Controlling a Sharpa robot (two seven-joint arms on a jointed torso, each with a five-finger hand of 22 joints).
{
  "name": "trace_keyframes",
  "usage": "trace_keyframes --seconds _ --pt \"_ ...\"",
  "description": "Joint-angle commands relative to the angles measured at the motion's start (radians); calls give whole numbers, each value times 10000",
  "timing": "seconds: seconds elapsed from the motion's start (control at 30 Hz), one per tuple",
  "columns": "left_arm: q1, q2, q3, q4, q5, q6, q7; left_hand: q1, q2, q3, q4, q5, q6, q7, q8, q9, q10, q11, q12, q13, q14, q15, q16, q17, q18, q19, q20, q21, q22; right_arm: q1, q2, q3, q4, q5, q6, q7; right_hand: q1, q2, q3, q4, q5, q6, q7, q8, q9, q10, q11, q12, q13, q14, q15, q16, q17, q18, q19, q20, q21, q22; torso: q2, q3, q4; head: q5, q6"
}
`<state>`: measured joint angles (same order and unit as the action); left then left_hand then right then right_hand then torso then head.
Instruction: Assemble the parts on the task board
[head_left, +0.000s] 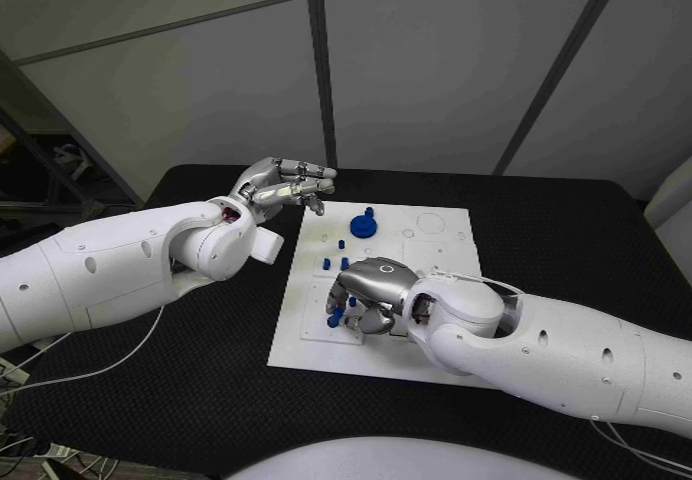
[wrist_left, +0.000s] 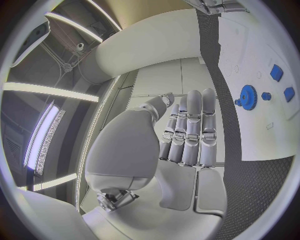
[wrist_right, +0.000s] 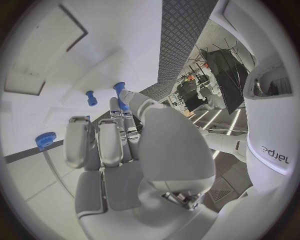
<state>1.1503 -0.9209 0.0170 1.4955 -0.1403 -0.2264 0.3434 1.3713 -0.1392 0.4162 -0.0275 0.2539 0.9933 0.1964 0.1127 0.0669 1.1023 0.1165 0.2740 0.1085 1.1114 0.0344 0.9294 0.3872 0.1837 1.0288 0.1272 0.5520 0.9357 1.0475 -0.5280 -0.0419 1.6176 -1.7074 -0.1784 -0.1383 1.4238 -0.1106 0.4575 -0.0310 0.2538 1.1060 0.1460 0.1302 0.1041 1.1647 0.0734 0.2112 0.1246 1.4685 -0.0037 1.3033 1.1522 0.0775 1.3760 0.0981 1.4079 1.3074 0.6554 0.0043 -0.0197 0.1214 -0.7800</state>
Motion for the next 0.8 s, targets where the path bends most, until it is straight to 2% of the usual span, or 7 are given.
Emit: trace_keyframes --seconds 0.03,0.17,0.3,0.47,0.8 --pt "13 -5 10 15 18 133 42 -28 109 -38 -6 -21 -55 14 -37 0 -75 18 53 11 67 23 -39 -11 -20 26 57 -69 -11 10 46 -3 -25 -73 278 63 -147 -13 -62 46 159 -75 43 -99 -15 -88 58 -91 -31 282 18 20 -22 -135 -37 74 -15 177 3 0 -1 -11 30" --pt "13 -9 10 18 18 151 25 -46 112 -52 2 -22 -66 18 -35 0 -92 22 65 13 68 27 -42 -16 -20 28 61 -80 -18 10 88 -27 -75 -38 299 90 -353 -150 -153 132 326 -378 161 -291 -84 -398 180 -341 -103 266 113 13 -53 -119 -109 141 -72 103 -4 2 -1 -13 22" --pt "13 -11 10 20 18 159 20 -46 112 -52 2 -22 -66 18 -35 0 -92 22 65 13 68 27 -42 -16 -20 28 61 -80 -18 10 112 -67 -106 14 295 121 -583 -374 -263 226 367 -932 381 -611 -228 -876 385 -619 -225 254 283 30 -58 -68 -303 275 -238 -121 -7 0 -2 -12 20" --pt "13 -12 10 15 18 158 15 -117 129 -89 50 -28 -76 23 -29 1 -114 28 88 17 72 39 -45 -23 -24 31 73 -106 -37 10 139 -95 -142 43 137 191 -704 -539 -501 269 286 -1589 314 -676 -364 -1412 440 -703 -307 116 345 -166 -385 47 -656 385 -554 -537 -3 6 0 -11 22" --pt "13 -24 10 14 18 167 8 -125 131 -95 55 -28 -78 23 -28 1 -118 29 91 17 73 40 -45 -24 -24 32 74 -110 -40 4 61 -106 -46 151 -343 361 -625 -491 -872 247 222 -2001 191 -666 -368 -1866 436 -461 -294 -105 352 -448 -848 167 -1070 408 -951 -1033 1 11 -16 0 43"
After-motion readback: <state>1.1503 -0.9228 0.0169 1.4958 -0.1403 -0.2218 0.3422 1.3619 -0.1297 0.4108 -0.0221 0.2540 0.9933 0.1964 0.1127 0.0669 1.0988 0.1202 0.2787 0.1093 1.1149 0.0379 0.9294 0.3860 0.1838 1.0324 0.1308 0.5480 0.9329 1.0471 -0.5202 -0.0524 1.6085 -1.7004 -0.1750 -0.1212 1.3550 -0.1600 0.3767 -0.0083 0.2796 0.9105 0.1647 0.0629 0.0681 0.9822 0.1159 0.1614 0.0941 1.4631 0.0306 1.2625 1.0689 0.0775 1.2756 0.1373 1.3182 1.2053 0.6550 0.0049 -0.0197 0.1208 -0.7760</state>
